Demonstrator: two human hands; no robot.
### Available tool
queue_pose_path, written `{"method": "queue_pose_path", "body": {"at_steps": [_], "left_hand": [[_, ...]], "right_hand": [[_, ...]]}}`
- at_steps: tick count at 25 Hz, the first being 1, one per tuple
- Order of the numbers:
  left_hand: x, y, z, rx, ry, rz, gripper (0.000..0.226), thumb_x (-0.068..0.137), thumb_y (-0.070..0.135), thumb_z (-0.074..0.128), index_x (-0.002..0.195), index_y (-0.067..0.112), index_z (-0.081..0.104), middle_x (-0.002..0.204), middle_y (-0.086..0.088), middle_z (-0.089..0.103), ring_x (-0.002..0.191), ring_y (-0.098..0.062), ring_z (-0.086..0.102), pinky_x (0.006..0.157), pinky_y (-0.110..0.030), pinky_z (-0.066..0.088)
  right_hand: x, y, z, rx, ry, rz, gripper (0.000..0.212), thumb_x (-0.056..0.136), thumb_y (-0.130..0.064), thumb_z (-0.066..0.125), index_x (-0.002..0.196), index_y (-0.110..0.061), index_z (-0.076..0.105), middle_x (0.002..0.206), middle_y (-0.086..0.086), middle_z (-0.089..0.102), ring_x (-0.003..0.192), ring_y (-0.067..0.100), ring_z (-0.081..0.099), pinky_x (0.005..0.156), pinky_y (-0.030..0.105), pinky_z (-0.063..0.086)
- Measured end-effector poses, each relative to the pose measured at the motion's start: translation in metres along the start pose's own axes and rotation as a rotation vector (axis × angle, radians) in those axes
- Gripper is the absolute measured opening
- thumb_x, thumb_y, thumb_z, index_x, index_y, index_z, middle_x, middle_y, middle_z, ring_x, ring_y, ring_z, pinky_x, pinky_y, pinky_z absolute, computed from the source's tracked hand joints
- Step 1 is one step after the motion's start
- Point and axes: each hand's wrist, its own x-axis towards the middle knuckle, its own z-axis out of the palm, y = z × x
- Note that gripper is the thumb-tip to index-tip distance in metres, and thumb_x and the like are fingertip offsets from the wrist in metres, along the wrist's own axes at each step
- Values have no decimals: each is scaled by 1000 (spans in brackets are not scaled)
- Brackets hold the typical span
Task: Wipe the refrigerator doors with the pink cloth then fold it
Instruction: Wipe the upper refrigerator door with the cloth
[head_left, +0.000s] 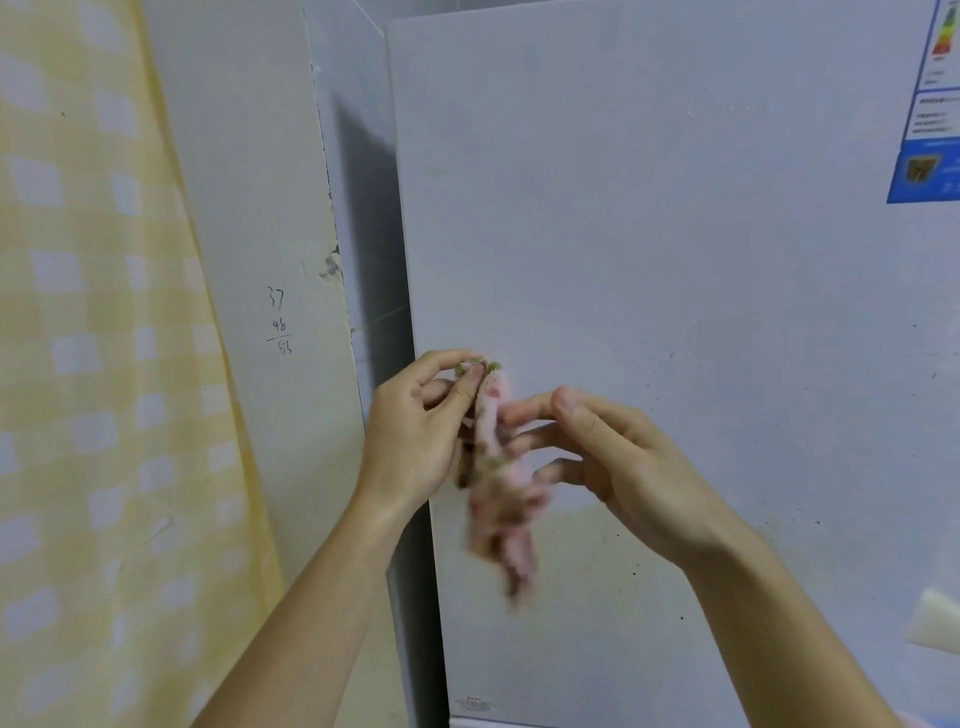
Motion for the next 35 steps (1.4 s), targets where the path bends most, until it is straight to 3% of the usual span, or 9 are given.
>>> {"method": "queue_pose_path", "body": {"at_steps": [5, 10, 14, 17, 21, 26, 29, 31, 35], "left_hand": [[-6, 8, -2, -366, -358, -183, 46, 98, 47, 63, 138, 25, 60, 119, -9, 77, 114, -25, 73, 101, -43, 54], [-4, 9, -17, -273, -568, -186, 56, 86, -5, 61, 136, 17, 49, 115, -9, 77, 96, -20, 72, 84, -30, 58], [-1, 18, -26, -83, -507, -150, 39, 93, -13, 48, 115, 17, 61, 91, -13, 77, 78, -20, 68, 76, -28, 54], [4, 11, -37, 228, -398, -32, 14, 90, 21, 66, 98, 30, 72, 92, -25, 71, 81, -35, 66, 86, -40, 54], [4, -1, -33, 316, -205, 106, 8, 95, 23, 76, 97, 31, 77, 95, 16, 76, 93, -1, 71, 83, -18, 53], [14, -27, -5, 422, 120, 348, 10, 88, 21, 83, 92, 24, 74, 87, 17, 71, 82, -2, 64, 74, -9, 44], [17, -44, -4, 465, 186, 389, 12, 88, 23, 83, 94, 24, 72, 90, 17, 70, 87, -4, 63, 77, -18, 49], [19, -52, -5, 465, 216, 442, 14, 89, 23, 83, 97, 21, 72, 92, 19, 68, 90, -6, 64, 80, -24, 53], [30, -64, -14, 547, 311, 686, 13, 96, 18, 73, 106, 9, 73, 105, 3, 71, 98, -19, 64, 91, -28, 51]], "right_hand": [[19, 9, 5, -459, 321, -199, 54, 93, -28, 78, 142, -37, 56, 81, -11, 59, 73, 4, 59, 75, 19, 52], [27, -15, -1, -603, 250, 30, 45, 78, -60, 81, 108, -28, 68, 113, -13, 61, 96, -1, 64, 79, 16, 49], [22, -15, -9, -167, 116, 108, 54, 67, -40, 91, 97, -12, 56, 84, 4, 69, 78, 20, 69, 74, 30, 54], [19, -10, -19, -59, 182, 65, 54, 66, -33, 92, 108, -14, 65, 78, 2, 61, 80, 20, 60, 84, 33, 50], [24, 4, -16, -515, 544, -152, 22, 74, -31, 94, 86, -27, 76, 75, -10, 65, 71, 10, 58, 67, 19, 47], [45, 45, 15, -1112, 978, -630, 21, 87, 2, 77, 102, -14, 76, 78, 2, 64, 72, 27, 62, 53, 36, 48], [47, 91, 50, -1022, 891, -625, 25, 94, 4, 68, 119, -1, 69, 121, 14, 69, 115, 29, 65, 95, 37, 56], [46, 124, 62, -1174, 801, -554, 44, 98, 1, 62, 142, 1, 59, 158, 20, 48, 150, 32, 42, 123, 42, 36], [55, 149, 42, -1451, 723, -493, 63, 104, -27, 51, 164, -22, 32, 177, 4, 7, 163, 24, 12, 132, 50, 7]]}}
